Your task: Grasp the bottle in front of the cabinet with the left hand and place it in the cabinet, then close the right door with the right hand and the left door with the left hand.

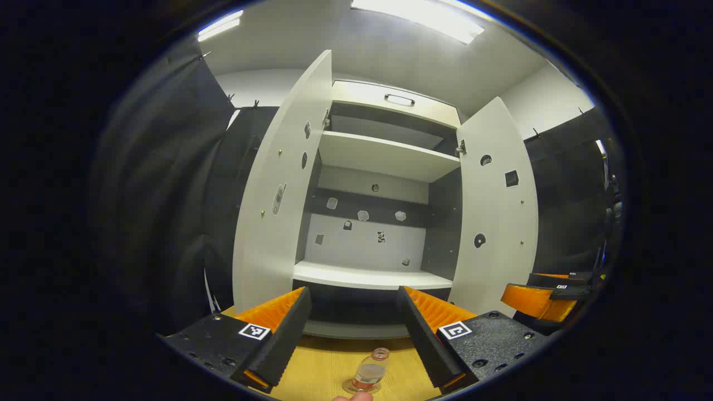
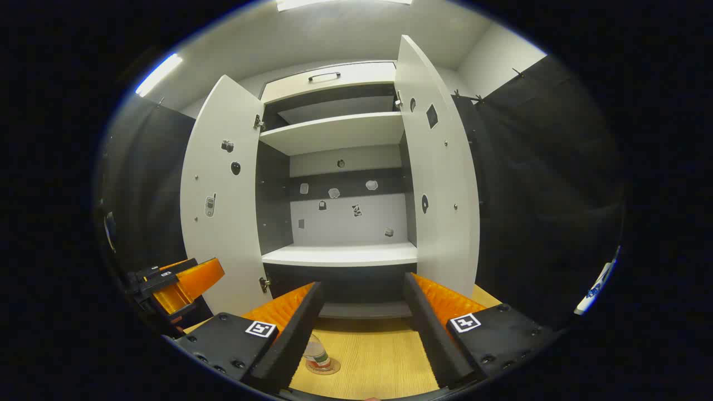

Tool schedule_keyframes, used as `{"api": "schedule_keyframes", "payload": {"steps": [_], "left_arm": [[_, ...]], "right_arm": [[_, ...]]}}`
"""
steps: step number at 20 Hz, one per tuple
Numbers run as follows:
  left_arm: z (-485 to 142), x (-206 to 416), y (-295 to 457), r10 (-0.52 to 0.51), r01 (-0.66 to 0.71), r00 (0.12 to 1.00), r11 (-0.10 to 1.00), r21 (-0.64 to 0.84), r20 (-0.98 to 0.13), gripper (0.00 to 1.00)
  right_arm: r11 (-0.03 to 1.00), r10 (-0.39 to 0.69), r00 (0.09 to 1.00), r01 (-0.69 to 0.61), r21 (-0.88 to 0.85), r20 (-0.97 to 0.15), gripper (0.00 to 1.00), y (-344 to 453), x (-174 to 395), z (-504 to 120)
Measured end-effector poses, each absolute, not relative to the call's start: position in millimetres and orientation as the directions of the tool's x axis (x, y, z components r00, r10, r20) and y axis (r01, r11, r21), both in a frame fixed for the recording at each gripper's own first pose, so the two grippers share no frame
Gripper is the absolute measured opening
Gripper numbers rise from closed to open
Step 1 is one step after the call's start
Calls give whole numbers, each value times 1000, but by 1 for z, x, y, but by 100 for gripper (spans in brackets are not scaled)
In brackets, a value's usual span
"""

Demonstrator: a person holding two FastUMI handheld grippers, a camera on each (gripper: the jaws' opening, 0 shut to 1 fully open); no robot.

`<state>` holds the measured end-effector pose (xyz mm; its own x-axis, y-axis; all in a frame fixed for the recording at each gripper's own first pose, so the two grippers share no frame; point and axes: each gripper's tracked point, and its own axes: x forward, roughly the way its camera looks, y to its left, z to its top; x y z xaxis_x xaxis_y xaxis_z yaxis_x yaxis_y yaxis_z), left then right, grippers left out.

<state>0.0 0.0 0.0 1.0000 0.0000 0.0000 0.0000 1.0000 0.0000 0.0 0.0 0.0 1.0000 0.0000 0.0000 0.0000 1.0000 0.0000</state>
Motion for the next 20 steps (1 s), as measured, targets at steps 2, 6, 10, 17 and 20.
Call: {"api": "schedule_keyframes", "payload": {"steps": [2, 6, 10, 17, 20], "left_arm": [[0, 3, -2, -7, 7, 1000, 1000, -1, 3, 95], [1, 6, -2, -11, 10, 1000, 1000, 11, 10, 95], [3, 9, -1, -4, 4, 1000, 1000, -2, 18, 95], [0, 8, 2, 7, -7, 1000, 1000, -3, 16, 95], [0, 6, 4, 11, -11, 1000, 1000, -3, 16, 95]], "right_arm": [[1000, 5, 1000, -5, 8, -1, 89, 1, 2, 0], [1000, 6, 1000, -6, 11, -4, 97, 0, 6, -2], [1000, 16, 1000, -16, 26, -15, 97, 0, 9, -4], [1000, 13, 1000, -13, 24, -17, 97, -1, 10, -5], [1000, 11, 1000, -11, 22, -13, 97, -2, 8, -4]]}}
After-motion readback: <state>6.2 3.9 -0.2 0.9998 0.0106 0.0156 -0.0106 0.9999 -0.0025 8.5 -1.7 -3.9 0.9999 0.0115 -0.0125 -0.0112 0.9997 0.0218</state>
